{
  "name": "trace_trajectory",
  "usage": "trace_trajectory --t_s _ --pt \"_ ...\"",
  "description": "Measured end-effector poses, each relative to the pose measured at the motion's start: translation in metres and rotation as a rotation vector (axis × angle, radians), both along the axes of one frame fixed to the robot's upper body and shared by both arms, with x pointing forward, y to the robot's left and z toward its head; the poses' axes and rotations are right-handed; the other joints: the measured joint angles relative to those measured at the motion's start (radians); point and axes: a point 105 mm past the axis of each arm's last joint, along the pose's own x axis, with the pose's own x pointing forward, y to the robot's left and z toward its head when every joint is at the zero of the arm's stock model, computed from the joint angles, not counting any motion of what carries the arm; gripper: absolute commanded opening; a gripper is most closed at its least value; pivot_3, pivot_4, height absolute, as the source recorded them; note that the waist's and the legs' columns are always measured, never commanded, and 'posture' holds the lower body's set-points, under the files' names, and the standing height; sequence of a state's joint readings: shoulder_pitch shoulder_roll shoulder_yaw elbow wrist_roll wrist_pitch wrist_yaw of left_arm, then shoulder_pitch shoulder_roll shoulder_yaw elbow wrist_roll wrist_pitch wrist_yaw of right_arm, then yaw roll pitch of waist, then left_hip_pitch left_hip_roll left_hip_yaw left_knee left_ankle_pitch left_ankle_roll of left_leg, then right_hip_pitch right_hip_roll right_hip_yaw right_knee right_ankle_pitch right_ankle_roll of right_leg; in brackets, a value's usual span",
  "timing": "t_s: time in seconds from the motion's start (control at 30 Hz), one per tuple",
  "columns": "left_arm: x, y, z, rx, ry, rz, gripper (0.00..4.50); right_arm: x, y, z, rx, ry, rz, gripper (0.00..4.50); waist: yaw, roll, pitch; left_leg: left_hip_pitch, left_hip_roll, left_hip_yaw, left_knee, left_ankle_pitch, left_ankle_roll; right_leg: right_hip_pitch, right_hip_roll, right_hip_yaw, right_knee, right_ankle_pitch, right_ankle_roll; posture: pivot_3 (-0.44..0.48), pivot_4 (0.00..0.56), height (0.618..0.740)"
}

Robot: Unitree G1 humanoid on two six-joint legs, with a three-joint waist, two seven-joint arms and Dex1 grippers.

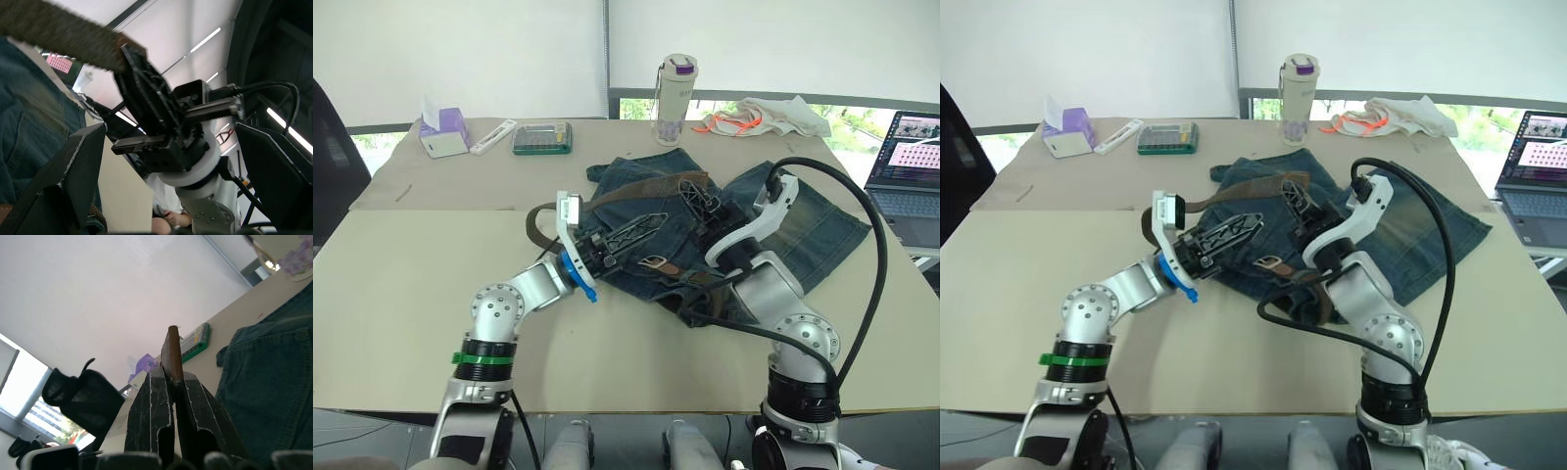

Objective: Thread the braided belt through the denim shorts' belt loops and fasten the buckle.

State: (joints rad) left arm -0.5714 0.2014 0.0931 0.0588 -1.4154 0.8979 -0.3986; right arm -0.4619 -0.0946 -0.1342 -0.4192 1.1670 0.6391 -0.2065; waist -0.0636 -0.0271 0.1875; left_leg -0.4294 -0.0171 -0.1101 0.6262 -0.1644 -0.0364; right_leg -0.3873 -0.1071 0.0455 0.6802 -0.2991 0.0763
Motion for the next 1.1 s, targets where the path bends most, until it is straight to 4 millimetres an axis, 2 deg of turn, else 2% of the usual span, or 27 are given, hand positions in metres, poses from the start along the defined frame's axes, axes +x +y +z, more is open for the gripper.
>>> trace_trajectory --t_s 0.1,0.2,0.3,0.63,0.67,0.7,0.83,0.97,1.1 --pt "0.01 0.003 -0.002 -0.045 0.063 0.039 4.44 -0.006 0.003 0.0 -0.007 -0.012 0.039 0.0 -0.003 0.0 0.0 0.0 0.0 0.0 0.0 0.0 0.0 0.0 0.0 0.0 0.0 0.0 0.0 0.0 0.15 0.74" --pt "0.018 0.011 0.009 -0.107 0.074 0.07 4.44 -0.008 0.002 -0.004 -0.02 -0.003 0.048 0.0 -0.001 0.0 0.0 0.0 0.0 0.0 0.0 0.0 0.0 0.0 0.0 0.0 0.0 0.0 0.0 0.0 0.15 0.74" --pt "0.02 0.015 0.019 -0.147 0.063 0.078 3.62 -0.01 0.003 -0.008 -0.026 0.013 0.066 0.0 0.001 0.0 0.0 0.0 0.0 0.0 0.0 0.0 0.0 0.0 0.0 0.0 0.0 0.0 0.0 0.0 0.15 0.74" --pt "0.019 0.012 0.015 -0.149 0.094 0.069 0.26 -0.012 0.004 -0.007 -0.027 0.008 0.079 0.0 0.002 0.0 0.0 0.0 0.0 0.0 0.0 0.0 0.0 0.0 0.0 0.0 -0.001 0.0 0.0 0.0 0.15 0.74" --pt "0.02 0.013 0.014 -0.144 0.1 0.077 0.05 -0.012 0.005 -0.007 -0.028 0.007 0.082 0.0 0.002 0.0 0.0 0.0 0.0 0.001 0.0 0.0 0.0 0.0 0.0 0.0 -0.001 0.0 0.0 0.0 0.15 0.74" --pt "0.021 0.013 0.013 -0.14 0.103 0.082 0.05 -0.012 0.005 -0.007 -0.03 0.006 0.083 0.0 0.003 0.0 0.0 0.0 0.0 0.0 0.0 0.0 0.0 0.0 0.0 0.0 -0.001 0.0 0.0 0.0 0.15 0.74" --pt "0.023 0.017 0.009 -0.1 0.102 0.106 0.0 -0.015 0.008 -0.014 -0.089 0.0 0.113 1.48 0.004 0.0 0.0 -0.001 0.0 0.001 0.0 0.0 0.0 0.0 0.0 0.0 -0.001 0.0 0.0 0.0 0.15 0.74" --pt "0.028 0.027 0.007 -0.049 0.088 0.154 0.0 -0.026 0.011 -0.037 -0.334 -0.023 0.16 2.84 0.007 0.0 0.0 -0.001 0.0 0.001 -0.001 0.0 0.0 0.0 0.0 0.0 -0.002 0.0 0.0 0.0 0.15 0.74" --pt "0.034 0.043 0.01 0.0 0.057 0.204 0.0 -0.048 0.002 -0.059 -0.621 -0.084 0.244 2.84 0.016 0.0 0.0 -0.001 -0.001 0.001 -0.001 0.0 0.0 0.0 0.0 0.0 -0.004 0.0 0.0 0.0 0.15 0.74"
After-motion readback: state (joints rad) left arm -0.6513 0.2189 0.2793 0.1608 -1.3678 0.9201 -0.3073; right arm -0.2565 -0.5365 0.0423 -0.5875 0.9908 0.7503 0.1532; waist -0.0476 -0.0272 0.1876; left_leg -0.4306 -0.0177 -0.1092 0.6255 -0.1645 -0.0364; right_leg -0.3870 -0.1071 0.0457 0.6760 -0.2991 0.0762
